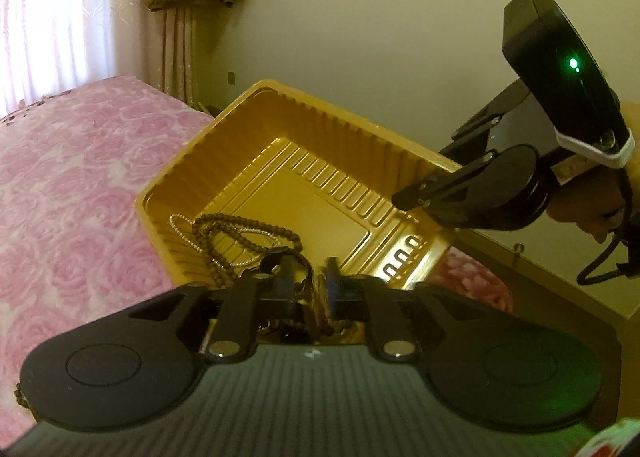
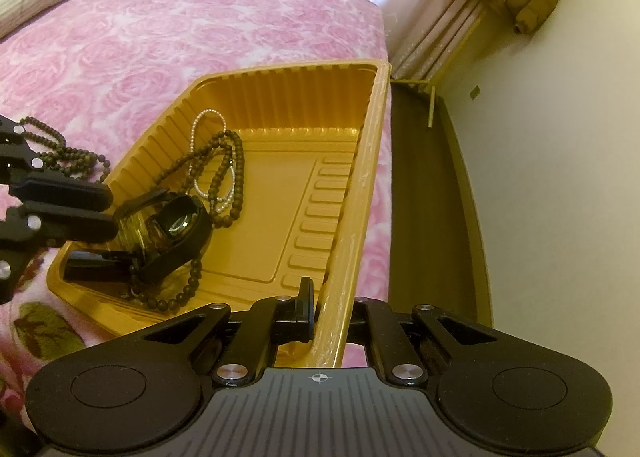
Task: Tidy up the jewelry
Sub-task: 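Carry the red bead bracelet into the yellow tray and open the left tool, then grasp the long dark bead necklace on the bed with the left tool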
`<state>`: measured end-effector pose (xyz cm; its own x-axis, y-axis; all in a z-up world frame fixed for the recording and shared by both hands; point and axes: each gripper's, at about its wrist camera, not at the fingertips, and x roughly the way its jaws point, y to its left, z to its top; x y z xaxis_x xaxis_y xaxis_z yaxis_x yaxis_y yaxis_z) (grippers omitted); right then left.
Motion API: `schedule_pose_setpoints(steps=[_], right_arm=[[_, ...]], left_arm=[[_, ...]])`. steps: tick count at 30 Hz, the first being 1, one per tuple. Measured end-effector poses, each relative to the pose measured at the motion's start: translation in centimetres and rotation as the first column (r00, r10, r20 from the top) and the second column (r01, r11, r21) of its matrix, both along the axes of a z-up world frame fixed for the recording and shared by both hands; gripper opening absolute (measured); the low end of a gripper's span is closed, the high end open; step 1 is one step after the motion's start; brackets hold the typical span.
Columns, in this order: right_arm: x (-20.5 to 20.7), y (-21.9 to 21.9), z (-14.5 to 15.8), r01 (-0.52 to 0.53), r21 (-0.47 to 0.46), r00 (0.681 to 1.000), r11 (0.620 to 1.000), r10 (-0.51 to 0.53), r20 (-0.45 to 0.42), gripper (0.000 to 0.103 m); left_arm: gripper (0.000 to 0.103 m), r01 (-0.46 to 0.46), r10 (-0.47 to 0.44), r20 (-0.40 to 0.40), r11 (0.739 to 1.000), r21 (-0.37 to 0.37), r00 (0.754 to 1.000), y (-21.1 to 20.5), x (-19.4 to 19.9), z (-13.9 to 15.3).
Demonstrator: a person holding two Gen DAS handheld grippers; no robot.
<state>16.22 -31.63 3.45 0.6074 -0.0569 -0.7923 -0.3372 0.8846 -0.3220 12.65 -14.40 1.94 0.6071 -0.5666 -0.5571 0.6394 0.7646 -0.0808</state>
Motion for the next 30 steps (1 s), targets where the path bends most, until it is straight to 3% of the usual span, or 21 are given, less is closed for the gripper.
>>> schedule_pose_setpoints(steps=[9,17,20,22,25,30], right_arm=[[0.1,0.0,-0.1,-0.001,-0.003,1.0,1.0,0.001,-0.001,0.006],[0.0,0.2,-0.3,-0.002,-0.012,1.0,1.0,0.002,-0.007,0.006],[0.0,0.3,-0.4,-0.002,-0.018,1.0,1.0,0.002,-0.007,0.006],[0.0,0.3,-0.4,-0.001,-0.017,1.0,1.0,0.001,-0.007,0.006],[0.0,0.3,-0.4,-0.001,-0.019,1.0,1.0,0.001,-0.008,0.006],[0.1,0.3,-0.5,-0.001,-0.019,1.0,1.0,0.001,-0.008,0.006]], left_arm=[[0.023,-0.196,0.196,-0.004,0.98,0.025,0.981,7.4,-1.1,-1.0],[0.023,-0.444,0.447,0.004,0.889,0.108,0.895,16.3,-2.6,-3.3],[0.023,-0.497,0.502,0.002,0.857,0.137,0.865,18.7,-2.6,-4.2],[0.023,-0.509,0.514,-0.014,0.851,0.129,0.857,19.4,-2.4,-4.5],[0.023,-0.492,0.496,-0.027,0.865,0.096,0.868,19.2,-2.3,-4.6],[0.023,-0.352,0.353,0.026,0.923,0.156,0.935,15.4,-1.3,-5.4]])
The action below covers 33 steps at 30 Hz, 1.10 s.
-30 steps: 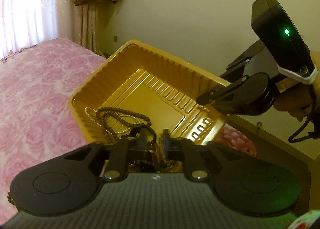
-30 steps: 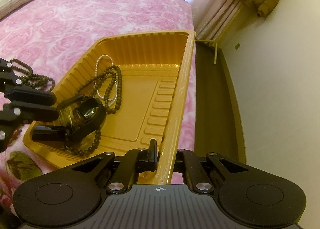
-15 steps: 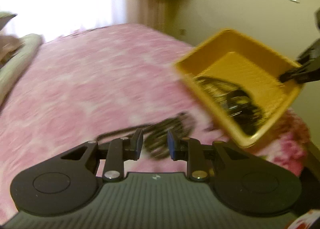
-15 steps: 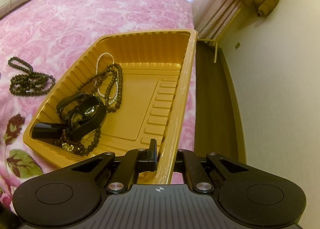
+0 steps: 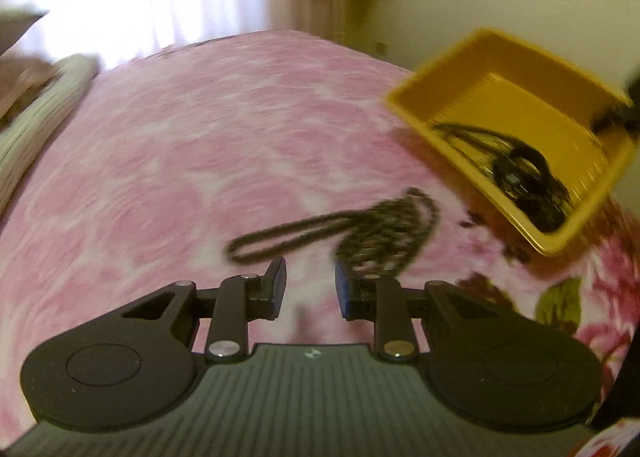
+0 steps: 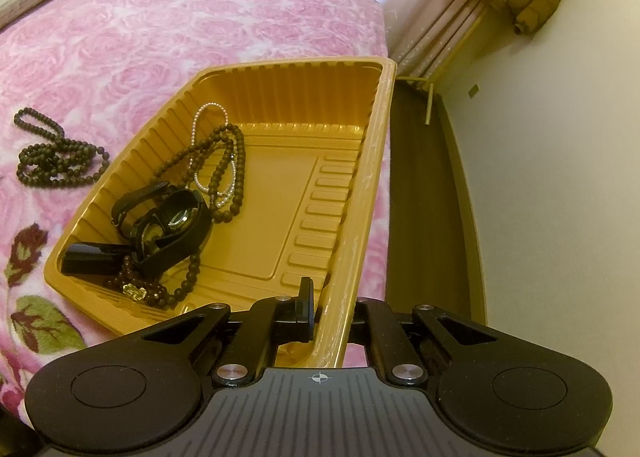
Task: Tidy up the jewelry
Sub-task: 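Grasp the long dark bead necklace on the bed with the left tool, then lift the dark bead necklace with the left tool and lower it into the tray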
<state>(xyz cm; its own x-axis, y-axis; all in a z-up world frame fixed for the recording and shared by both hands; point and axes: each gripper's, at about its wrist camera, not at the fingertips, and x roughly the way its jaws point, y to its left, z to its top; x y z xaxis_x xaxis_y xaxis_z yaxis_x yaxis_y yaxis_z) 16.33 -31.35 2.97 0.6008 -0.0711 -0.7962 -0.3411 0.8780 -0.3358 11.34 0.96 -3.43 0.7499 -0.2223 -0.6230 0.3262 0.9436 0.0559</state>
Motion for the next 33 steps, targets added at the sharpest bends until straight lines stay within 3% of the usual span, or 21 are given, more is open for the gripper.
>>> schedule_pose_setpoints(steps=[3,8,12,16,18,21,25,33], right_arm=[[0.0,0.0,0.0,0.0,0.0,1.0,1.0,0.0,0.0,0.006],[0.0,0.0,0.0,0.002,0.0,1.0,1.0,-0.002,0.0,0.006],[0.1,-0.1,0.0,0.005,0.002,1.0,1.0,-0.005,-0.003,0.006],[0.1,-0.1,-0.1,0.005,0.003,1.0,1.0,-0.005,-0.002,0.006],[0.1,-0.1,-0.2,0.006,0.003,1.0,1.0,-0.006,-0.002,0.006],[0.2,-0.1,-0.2,0.006,0.004,1.0,1.0,-0.006,-0.003,0.006],[0.1,-0.2,-0.1,0.003,0.001,1.0,1.0,-0.003,0.0,0.006],[-0.1,0.1,0.1,0.0,-0.001,1.0,1.0,0.0,0.002,0.006]], left_arm=[[0.023,0.12,-0.123,0.013,0.983,0.137,0.992,-2.8,0.5,-0.9],[0.023,0.232,-0.254,0.015,0.904,0.358,0.967,-5.3,0.9,-2.5],[0.023,0.278,-0.316,0.012,0.854,0.439,0.949,-6.1,1.3,-3.1],[0.006,0.309,-0.346,-0.013,0.82,0.481,0.938,-6.7,1.5,-3.5],[0.006,0.303,-0.335,-0.013,0.835,0.459,0.942,-6.3,1.3,-3.2],[0.006,0.263,-0.283,-0.006,0.885,0.384,0.959,-5.2,1.3,-2.3],[0.006,0.208,-0.221,0.006,0.924,0.321,0.975,-3.3,1.4,-0.7],[0.006,0.088,-0.112,0.119,0.977,0.195,0.986,1.6,1.8,6.6]])
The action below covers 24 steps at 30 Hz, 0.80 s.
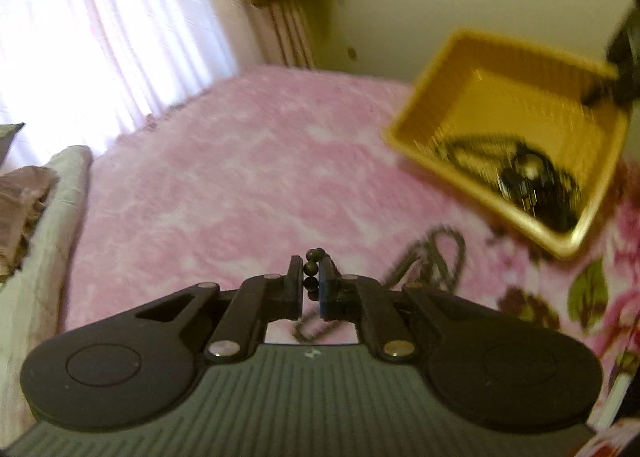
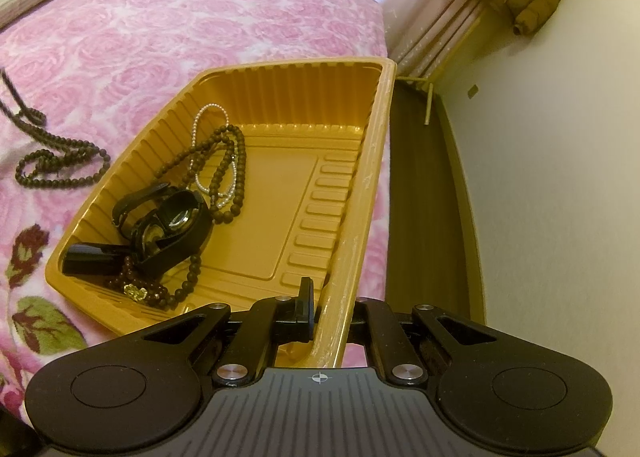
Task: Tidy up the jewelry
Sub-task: 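Lift the dark bead necklace with the left tool and lower it into the tray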
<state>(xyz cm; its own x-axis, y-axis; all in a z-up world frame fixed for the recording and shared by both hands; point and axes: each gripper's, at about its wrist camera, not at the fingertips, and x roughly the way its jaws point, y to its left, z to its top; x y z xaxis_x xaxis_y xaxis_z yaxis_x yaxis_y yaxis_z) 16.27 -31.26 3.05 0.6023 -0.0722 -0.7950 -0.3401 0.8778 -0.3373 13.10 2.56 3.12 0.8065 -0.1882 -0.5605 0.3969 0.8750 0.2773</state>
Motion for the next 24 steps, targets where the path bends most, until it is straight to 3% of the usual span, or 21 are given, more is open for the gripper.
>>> schedule_pose_setpoints(steps=[12,24], right_arm=[[-0.2,0.5,0.8,-0.02,-0.02,1.0,1.0,0.02,0.011,0.006],[-0.2,0.6,1.1,-0.021,-0.025,1.0,0.999,0.021,0.013,0.006]], left_arm=[[0.006,-0.034,0.033,0.113,0.999,0.011,0.993,4.4,-0.3,8.9],[0.006,-0.032,0.025,0.128,0.998,0.055,0.991,5.3,-1.0,11.6]])
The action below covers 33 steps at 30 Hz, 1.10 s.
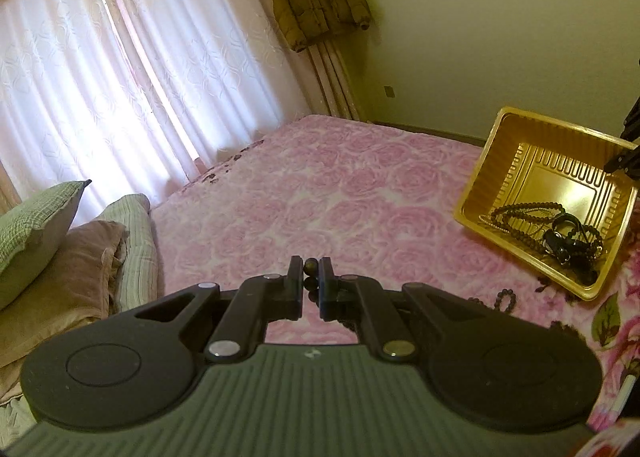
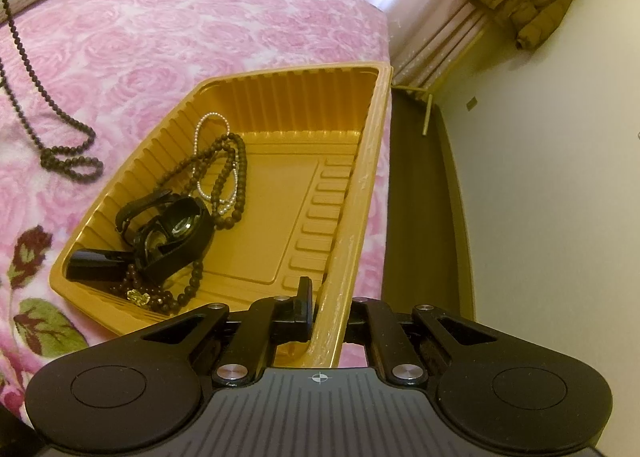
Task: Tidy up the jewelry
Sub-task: 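Lift the dark bead necklace with the left tool and lower it into the tray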
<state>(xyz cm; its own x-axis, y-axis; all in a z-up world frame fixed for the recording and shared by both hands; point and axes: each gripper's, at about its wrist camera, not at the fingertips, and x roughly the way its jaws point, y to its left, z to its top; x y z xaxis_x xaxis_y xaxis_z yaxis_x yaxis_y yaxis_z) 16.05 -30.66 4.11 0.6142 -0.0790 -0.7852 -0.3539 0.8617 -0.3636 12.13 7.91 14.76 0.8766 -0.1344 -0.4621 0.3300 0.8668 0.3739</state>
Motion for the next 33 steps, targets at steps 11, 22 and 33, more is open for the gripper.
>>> schedule_pose_setpoints(steps=[11,22,33], right_arm=[[0.1,-0.2,0.0,0.003,0.006,1.0,1.0,-0.003,0.003,0.006],[0.1,-0.2,-0.1,0.013,0.018,1.0,1.0,-0.013,0.008,0.006],[0.1,-0.3,-0.1,0.029,0.044,1.0,0.999,-0.029,0.007,0.007]], left_arm=[[0.006,-0.006,0.006,-0.008,1.0,0.015,1.0,0.5,0.1,0.6],[0.006,0.068,-0.067,0.083,0.998,-0.008,0.994,-0.9,0.3,6.2],[0.006,0.182,-0.179,0.186,0.983,0.0,0.966,-4.9,0.2,13.1]])
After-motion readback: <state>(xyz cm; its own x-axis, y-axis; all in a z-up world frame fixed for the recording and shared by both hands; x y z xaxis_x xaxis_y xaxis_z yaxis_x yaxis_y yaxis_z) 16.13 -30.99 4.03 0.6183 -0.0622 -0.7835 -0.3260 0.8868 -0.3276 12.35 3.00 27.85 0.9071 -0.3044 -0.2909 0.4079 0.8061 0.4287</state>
